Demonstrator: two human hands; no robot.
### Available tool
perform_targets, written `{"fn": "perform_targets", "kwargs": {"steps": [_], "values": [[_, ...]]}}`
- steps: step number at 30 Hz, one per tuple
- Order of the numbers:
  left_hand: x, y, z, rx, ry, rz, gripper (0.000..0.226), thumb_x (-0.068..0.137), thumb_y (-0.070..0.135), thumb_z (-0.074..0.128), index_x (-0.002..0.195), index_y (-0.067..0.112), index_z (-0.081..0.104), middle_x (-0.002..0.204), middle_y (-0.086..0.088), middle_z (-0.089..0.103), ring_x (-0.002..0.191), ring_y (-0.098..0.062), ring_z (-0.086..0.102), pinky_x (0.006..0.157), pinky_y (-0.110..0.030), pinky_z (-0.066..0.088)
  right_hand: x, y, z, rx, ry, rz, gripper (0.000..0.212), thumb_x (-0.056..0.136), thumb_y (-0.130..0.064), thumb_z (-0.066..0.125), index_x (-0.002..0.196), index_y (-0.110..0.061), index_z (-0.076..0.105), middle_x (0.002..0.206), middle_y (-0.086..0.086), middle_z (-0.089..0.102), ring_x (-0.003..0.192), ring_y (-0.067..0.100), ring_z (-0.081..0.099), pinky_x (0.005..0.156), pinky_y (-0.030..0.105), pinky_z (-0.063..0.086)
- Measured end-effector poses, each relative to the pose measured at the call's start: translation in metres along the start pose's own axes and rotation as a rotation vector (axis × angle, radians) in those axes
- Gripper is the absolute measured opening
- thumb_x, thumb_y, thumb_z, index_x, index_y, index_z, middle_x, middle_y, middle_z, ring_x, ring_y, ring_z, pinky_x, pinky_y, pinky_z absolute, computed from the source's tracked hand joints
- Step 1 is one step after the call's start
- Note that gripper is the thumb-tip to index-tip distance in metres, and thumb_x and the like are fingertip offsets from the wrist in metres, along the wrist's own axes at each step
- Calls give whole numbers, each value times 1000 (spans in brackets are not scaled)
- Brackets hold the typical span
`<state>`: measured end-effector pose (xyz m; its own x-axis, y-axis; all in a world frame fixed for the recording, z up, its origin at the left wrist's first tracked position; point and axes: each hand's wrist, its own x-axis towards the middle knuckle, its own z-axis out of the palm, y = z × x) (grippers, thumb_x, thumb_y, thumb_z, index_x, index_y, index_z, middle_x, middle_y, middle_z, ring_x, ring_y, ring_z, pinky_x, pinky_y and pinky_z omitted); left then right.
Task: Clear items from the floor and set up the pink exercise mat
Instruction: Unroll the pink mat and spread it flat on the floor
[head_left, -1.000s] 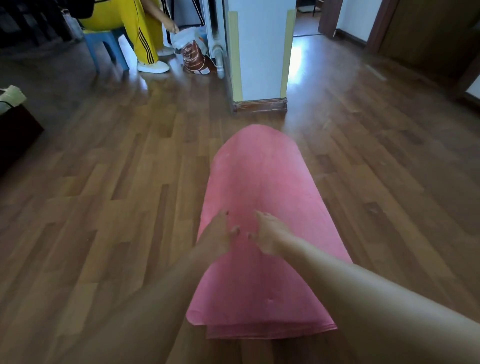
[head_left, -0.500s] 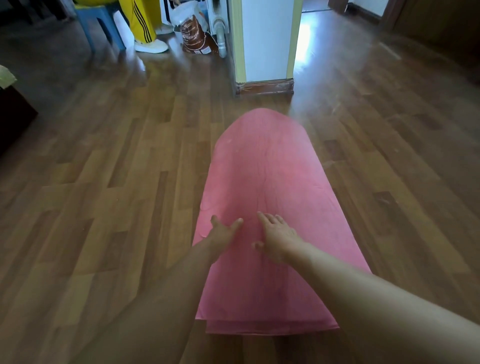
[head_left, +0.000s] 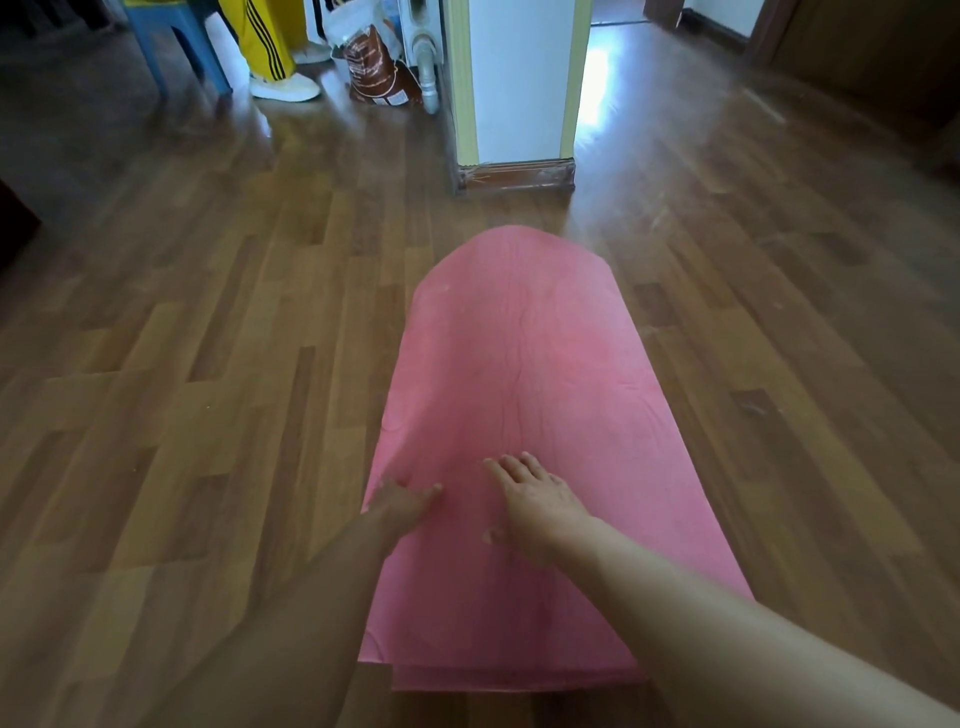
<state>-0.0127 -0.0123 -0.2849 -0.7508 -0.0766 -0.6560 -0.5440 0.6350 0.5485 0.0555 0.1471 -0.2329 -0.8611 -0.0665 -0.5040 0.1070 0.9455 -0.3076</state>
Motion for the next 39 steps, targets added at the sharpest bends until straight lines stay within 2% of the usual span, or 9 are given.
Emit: {"fn": "perform_targets", "kwargs": {"steps": [6, 11, 15, 19, 23, 26, 28, 32, 39], "values": [[11, -10, -4, -56, 82, -76, 113, 70, 44, 79, 148, -1, 10, 153, -19, 22, 138, -35, 29, 111, -43, 31, 8, -5, 0, 19, -10, 31, 85, 91, -39, 57, 154, -23, 2, 162, 2, 5, 149, 22, -2, 120, 41, 11], [23, -18, -10, -175, 36, -79, 101, 69, 43, 80, 143, -5, 30, 148, -20, 36, 132, -34, 40, 109, -42, 37, 12, -12, 3, 38, -3, 26, 86, 90, -41, 58, 154, -23, 4, 161, 3, 9, 149, 23, 1, 119, 42, 14], [88, -53, -1, -153, 100, -144, 132, 34, 73, 67, 141, 0, 38, 145, -19, 42, 133, -38, 39, 108, -49, 36, 14, -17, 0, 43, -5, 25, 84, 91, -41, 56, 154, -21, 4, 161, 5, 10, 149, 23, 1, 119, 42, 14], [44, -19, -24, -131, 219, -154, 118, 53, 84, 61, 137, 3, 46, 144, -24, 40, 133, -41, 36, 110, -47, 33, 19, -30, -3, 43, 48, 3, 80, 92, -40, 55, 153, -18, 8, 159, 8, 15, 149, 26, 5, 119, 42, 14], [18, 10, -42, -86, 317, -45, 73, 88, 52, 54, 129, -8, 49, 134, -29, 49, 126, -41, 46, 97, -41, 41, 22, -49, -12, 36, 145, -11, 72, 93, -41, 51, 151, -18, 14, 158, 7, 19, 148, 27, 7, 119, 44, 8], [12, 20, -46, -350, 195, 59, 53, 79, 47, 61, 104, 0, 67, 108, -21, 66, 96, -29, 63, 80, -33, 49, 18, -62, -26, 34, 212, -21, 77, 91, -49, 50, 152, -19, 13, 159, 7, 17, 148, 27, 5, 120, 46, 4], [3, 33, -43, -472, 70, 98, 23, 89, 20, 54, 98, 2, 64, 95, -16, 66, 80, -25, 61, 68, -32, 50, 12, -68, -34, -5, 219, -11, 86, 87, -59, 51, 152, -19, 12, 160, 8, 13, 149, 29, 2, 119, 50, 0], [-24, 66, -21, -650, -187, 135, 21, 91, 3, 46, 97, -2, 65, 98, -21, 68, 86, -29, 64, 73, -37, 53, -7, -62, -44, -169, 214, 69, 99, 81, -65, 52, 153, -19, 2, 161, 10, 1, 147, 36, -8, 114, 57, -11], [-78, 124, 44, -576, -495, 321, 20, 92, 0, 45, 95, 13, 60, 70, -1, 68, 59, -13, 62, 56, -21, 48, -41, 5, -71, -369, 244, 342, 66, 98, -17, 32, 151, -6, -6, 161, 11, -10, 147, 35, -13, 113, 57, -13]]}}
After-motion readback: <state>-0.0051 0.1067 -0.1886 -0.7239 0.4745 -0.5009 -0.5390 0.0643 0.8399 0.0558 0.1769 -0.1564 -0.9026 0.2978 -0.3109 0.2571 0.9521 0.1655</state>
